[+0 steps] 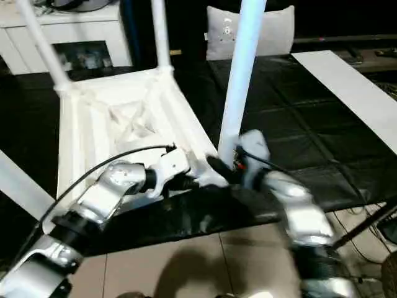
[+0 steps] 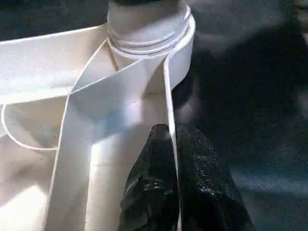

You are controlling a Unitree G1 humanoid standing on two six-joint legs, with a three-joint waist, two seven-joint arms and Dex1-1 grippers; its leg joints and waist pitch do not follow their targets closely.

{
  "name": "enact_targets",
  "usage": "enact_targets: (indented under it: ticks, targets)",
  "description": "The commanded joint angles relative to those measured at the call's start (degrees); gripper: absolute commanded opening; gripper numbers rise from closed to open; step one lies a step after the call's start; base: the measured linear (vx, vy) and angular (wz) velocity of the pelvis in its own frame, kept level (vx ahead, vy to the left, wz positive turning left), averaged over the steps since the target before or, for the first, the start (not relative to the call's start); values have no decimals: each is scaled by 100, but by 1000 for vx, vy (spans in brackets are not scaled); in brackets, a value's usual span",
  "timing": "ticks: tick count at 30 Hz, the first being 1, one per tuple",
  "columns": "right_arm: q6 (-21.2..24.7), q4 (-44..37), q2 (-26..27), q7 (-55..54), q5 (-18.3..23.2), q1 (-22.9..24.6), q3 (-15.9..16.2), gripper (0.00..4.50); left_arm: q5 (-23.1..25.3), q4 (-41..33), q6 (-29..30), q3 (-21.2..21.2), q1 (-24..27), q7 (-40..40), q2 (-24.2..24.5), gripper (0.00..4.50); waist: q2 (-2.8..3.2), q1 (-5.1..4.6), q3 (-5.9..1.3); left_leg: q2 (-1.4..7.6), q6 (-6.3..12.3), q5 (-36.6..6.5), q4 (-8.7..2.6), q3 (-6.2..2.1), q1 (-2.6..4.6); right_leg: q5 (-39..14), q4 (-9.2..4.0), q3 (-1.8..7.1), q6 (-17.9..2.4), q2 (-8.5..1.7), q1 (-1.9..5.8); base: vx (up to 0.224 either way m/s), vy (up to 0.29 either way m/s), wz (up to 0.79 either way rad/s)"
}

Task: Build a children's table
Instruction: Rotate leg to tighten

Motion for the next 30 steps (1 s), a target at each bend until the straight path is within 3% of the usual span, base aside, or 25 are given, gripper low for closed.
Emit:
enact_targets:
  ticks: [1,3,5,9,10,11,13,14,16,20,30]
  targets:
    - [-71,-169,-171,484,178,35,-8,363,3,67,-328,-246,25,-379,85,0,-51,-15,-349,321,574,-681,-359,-100,-6,-1141,-429,351,-1046,-475,389,0,0,0]
    - [-55,-177,-321,754,250,53,-5,376,32,129,-421,-299,7,-458,168,0,-49,-14,-330,316,512,-846,-371,-99,14,-1668,-493,334,-910,-471,371,0,0,0]
    - [-33,-218,-560,1162,303,89,88,386,31,194,-597,-355,-22,-647,273,0,-45,-1,-328,320,477,-902,-378,-111,32,-1844,-516,326,-845,-464,357,0,0,0]
    - [11,-295,-1005,2062,436,110,346,386,-75,278,-1008,-454,-108,-1233,479,0,-83,9,-348,351,537,-813,-376,-111,21,-1452,-451,347,-989,-473,374,0,0,0]
    - [-2,-288,-1069,2229,469,100,393,360,-101,297,-1092,-473,-129,-1347,513,0,-68,27,-352,334,564,-795,-363,-115,13,-1445,-442,335,-995,-471,375,0,0,0]
    - [-118,-205,-1153,2502,486,46,498,360,-166,329,-1268,-520,-176,-1614,573,0,-105,33,-352,335,609,-764,-358,-98,17,-1447,-454,336,-999,-466,370,0,0,0]
    - [-144,-165,-1163,2571,475,13,546,341,-194,308,-1309,-555,-185,-1750,602,0,-81,65,-361,347,607,-691,-358,-102,9,-1441,-430,338,-1013,-480,365,0,0,0]
    - [-116,-161,-1178,2729,508,-5,618,327,-199,286,-1405,-634,-186,-1937,658,0,-115,77,-365,352,607,-666,-353,-99,15,-1415,-424,338,-1024,-481,358,0,0,0]
    - [-83,-167,-1194,2863,544,-9,666,315,-191,289,-1492,-690,-185,-2056,698,0,-88,112,-364,371,619,-595,-357,-104,16,-1366,-405,346,-1037,-484,349,0,0,0]
    - [11,-193,-1259,3150,625,6,766,280,-177,348,-1686,-761,-195,-2242,786,0,-93,187,-373,389,613,-563,-354,-101,30,-1182,-373,349,-1114,-491,343,0,0,0]
    - [147,-205,-1182,3361,746,49,911,202,-154,543,-1931,-786,-237,-2440,890,0,-112,198,-362,370,497,-640,-365,-96,26,-1550,-417,347,-945,-493,341,0,0,0]
